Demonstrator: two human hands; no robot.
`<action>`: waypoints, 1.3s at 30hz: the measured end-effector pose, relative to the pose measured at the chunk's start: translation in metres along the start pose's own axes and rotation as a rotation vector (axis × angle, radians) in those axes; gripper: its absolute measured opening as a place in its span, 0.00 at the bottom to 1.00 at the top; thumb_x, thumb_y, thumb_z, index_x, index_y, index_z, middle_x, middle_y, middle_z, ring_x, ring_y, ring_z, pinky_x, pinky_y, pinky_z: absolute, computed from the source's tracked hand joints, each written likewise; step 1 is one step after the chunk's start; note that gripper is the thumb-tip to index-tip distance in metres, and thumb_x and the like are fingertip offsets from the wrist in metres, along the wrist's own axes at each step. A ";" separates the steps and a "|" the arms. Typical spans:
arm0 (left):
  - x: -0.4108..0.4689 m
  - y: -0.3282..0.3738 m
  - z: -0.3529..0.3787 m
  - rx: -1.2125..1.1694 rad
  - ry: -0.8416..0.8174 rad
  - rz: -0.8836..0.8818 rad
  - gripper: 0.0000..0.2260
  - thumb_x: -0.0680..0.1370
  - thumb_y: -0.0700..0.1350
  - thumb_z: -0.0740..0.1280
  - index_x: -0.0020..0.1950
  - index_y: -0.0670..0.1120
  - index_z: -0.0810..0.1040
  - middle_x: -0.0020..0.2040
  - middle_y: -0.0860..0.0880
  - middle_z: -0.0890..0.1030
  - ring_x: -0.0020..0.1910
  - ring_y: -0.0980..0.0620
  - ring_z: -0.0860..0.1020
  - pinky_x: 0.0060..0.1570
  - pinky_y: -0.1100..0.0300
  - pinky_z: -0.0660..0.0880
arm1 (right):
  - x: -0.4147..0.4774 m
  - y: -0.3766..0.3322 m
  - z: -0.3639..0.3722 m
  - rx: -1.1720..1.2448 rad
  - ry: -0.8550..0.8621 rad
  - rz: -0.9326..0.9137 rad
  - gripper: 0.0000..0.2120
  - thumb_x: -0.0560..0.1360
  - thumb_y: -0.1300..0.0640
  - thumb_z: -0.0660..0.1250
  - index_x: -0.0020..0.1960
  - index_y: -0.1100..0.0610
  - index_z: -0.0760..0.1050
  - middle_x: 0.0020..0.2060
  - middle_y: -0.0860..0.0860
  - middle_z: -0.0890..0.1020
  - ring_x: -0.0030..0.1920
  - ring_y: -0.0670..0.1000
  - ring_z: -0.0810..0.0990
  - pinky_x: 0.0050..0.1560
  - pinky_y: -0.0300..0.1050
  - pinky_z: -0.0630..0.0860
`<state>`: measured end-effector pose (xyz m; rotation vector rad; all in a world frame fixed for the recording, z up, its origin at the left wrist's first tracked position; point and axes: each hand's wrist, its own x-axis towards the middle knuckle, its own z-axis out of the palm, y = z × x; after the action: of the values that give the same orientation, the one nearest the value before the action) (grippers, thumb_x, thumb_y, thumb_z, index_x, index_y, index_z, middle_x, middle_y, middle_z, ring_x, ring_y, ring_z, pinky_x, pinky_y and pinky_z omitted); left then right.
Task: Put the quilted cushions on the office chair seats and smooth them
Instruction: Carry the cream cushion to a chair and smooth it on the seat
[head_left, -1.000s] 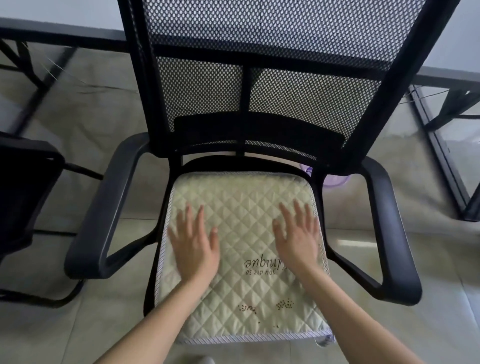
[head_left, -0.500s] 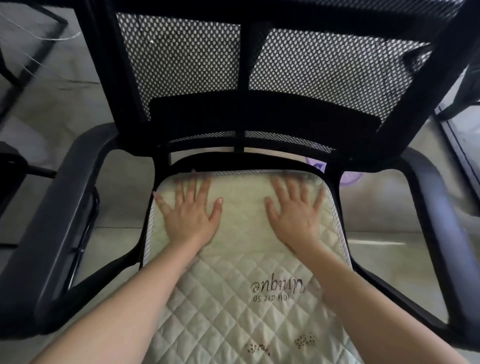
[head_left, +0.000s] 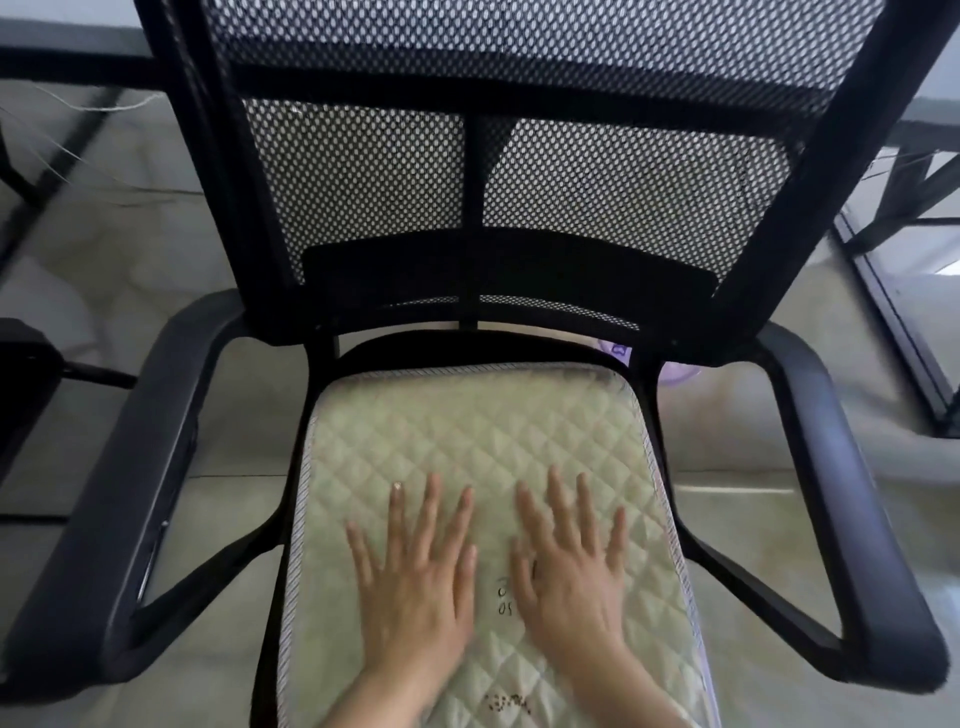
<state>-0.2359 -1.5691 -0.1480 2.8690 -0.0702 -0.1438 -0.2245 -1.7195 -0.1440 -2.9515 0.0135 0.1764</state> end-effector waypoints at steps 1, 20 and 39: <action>-0.013 0.001 0.010 0.040 -0.060 0.053 0.24 0.80 0.59 0.44 0.76 0.58 0.54 0.78 0.52 0.55 0.76 0.44 0.54 0.67 0.32 0.51 | -0.012 -0.004 0.010 -0.008 -0.046 -0.023 0.26 0.76 0.42 0.51 0.74 0.43 0.59 0.75 0.48 0.61 0.76 0.53 0.51 0.70 0.65 0.48; -0.040 -0.087 0.005 0.008 0.025 -0.216 0.32 0.78 0.58 0.33 0.75 0.40 0.51 0.77 0.44 0.53 0.77 0.52 0.47 0.76 0.49 0.48 | -0.036 0.087 -0.007 0.153 0.015 0.169 0.30 0.77 0.41 0.39 0.76 0.51 0.48 0.77 0.52 0.54 0.76 0.47 0.46 0.76 0.51 0.46; -0.104 -0.065 0.009 0.054 -0.100 -0.163 0.30 0.81 0.56 0.41 0.73 0.36 0.59 0.74 0.40 0.61 0.78 0.53 0.41 0.75 0.53 0.45 | -0.116 0.091 0.014 0.088 -0.109 0.147 0.29 0.77 0.37 0.37 0.76 0.42 0.46 0.75 0.34 0.39 0.76 0.42 0.37 0.74 0.43 0.39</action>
<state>-0.3378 -1.5021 -0.1641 2.9182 0.1433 -0.3215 -0.3432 -1.8069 -0.1604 -2.8492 0.2180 0.3471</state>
